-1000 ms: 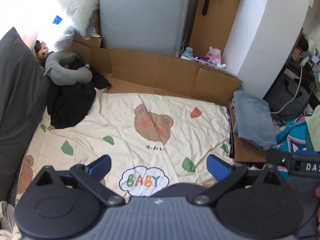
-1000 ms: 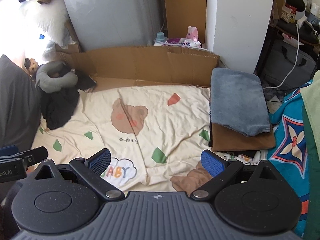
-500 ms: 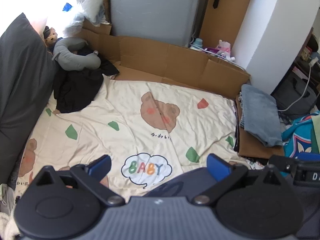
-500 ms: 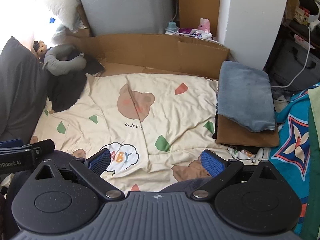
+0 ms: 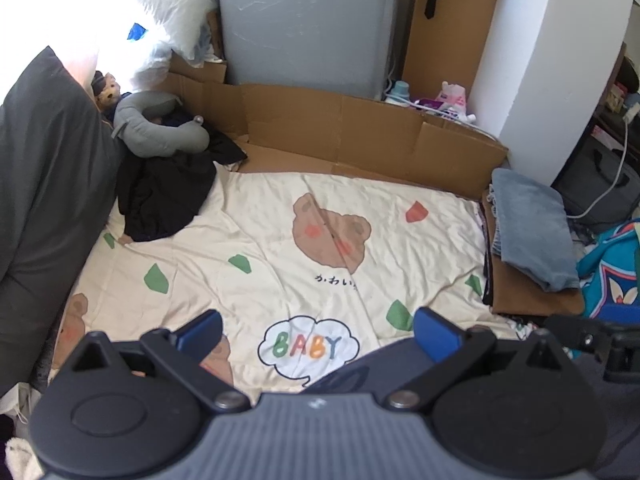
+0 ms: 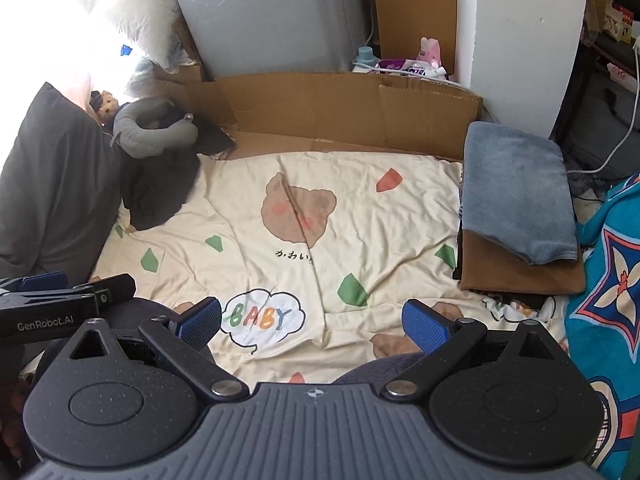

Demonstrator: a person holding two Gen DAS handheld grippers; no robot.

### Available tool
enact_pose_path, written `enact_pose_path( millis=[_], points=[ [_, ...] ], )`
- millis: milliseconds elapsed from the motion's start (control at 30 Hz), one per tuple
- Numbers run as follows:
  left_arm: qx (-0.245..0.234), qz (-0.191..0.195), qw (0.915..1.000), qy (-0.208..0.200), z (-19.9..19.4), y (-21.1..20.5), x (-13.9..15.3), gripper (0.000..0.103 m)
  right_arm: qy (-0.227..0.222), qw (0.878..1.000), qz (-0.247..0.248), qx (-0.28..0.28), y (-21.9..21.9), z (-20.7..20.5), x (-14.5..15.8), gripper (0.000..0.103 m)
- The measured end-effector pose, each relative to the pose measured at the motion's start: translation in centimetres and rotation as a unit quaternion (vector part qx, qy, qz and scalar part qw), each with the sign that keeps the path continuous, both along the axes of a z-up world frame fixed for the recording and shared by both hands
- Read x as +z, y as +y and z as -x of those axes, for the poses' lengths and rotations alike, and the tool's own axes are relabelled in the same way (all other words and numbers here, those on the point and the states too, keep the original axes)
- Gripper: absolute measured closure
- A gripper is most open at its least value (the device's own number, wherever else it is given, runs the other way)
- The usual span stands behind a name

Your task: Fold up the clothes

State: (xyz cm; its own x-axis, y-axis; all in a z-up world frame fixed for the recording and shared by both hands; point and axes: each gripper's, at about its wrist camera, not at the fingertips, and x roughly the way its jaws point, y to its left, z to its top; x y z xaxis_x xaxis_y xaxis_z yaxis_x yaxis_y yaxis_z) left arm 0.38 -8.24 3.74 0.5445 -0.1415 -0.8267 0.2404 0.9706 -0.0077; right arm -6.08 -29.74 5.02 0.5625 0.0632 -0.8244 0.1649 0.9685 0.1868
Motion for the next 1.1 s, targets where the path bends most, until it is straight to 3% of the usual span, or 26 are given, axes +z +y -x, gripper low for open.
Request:
enact_pose_path(
  millis=[1100],
  points=[
    [0.003, -0.002, 1.0, 0.007, -0.32, 0.21, -0.22, 0.001, 0.001, 1.0, 0.009, 0.003, 0.52, -0.25, -0.07, 0.003]
  ],
)
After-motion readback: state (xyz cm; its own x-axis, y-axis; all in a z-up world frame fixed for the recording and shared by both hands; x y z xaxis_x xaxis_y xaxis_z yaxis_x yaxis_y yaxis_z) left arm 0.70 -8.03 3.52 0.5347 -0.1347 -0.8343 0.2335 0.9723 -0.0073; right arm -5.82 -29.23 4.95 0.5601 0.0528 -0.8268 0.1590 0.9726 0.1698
